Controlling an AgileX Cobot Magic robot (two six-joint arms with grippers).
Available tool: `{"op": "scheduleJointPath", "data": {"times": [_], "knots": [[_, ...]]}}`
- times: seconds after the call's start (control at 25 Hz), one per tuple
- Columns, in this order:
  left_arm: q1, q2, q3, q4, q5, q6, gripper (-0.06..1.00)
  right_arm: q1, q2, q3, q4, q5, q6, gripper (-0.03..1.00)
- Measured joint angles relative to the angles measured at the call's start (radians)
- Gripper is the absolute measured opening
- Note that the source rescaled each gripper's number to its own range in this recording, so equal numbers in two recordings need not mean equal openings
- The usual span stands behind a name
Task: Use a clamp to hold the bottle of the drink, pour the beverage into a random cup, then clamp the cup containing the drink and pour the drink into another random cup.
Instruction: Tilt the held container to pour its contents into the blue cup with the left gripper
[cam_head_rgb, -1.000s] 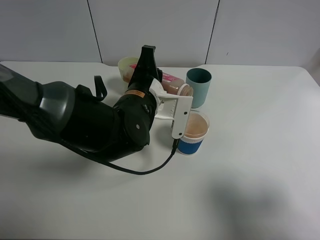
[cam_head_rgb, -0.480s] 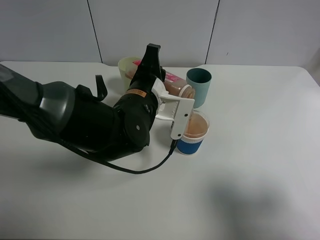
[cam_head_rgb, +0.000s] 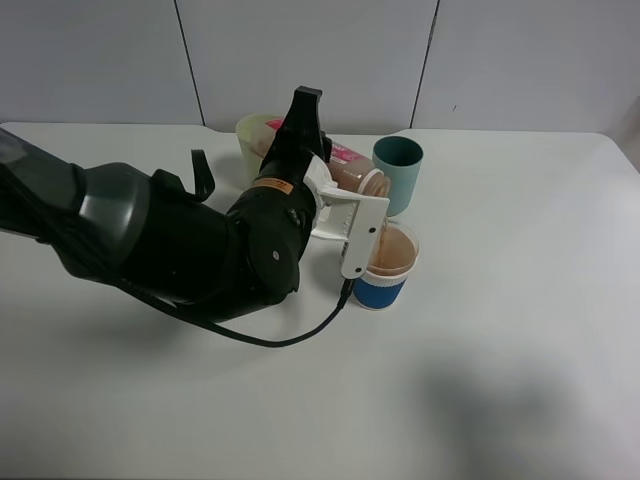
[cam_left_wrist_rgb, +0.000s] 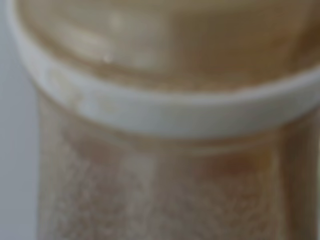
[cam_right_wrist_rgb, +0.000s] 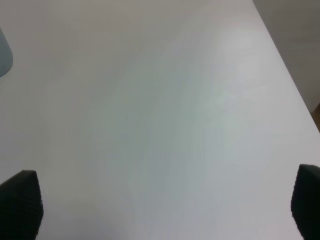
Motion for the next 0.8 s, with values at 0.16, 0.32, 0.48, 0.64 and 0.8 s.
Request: {"op": "scheduleJointPath", "data": {"times": [0.16, 0.32, 0.48, 0.64, 0.8], "knots": [[0.0, 0.0, 0.0, 0.025, -0.006, 0.0, 0.02, 0.0, 0.0, 0.0, 0.0, 0.0, 0.0, 1.0], [0.0, 0.0, 0.0, 0.037, -0.006, 0.0, 0.02, 0.0, 0.0, 0.0, 0.0, 0.0, 0.0, 1.0], [0.0, 0.0, 0.0, 0.051, -0.006, 0.0, 0.02, 0.0, 0.0, 0.0, 0.0, 0.0, 0.0, 1.0], [0.0, 0.0, 0.0, 0.052, -0.006, 0.0, 0.02, 0.0, 0.0, 0.0, 0.0, 0.0, 0.0, 1.0], [0.0, 0.0, 0.0, 0.054, -0.006, 0.0, 0.02, 0.0, 0.0, 0.0, 0.0, 0.0, 0.0, 1.0]]}}
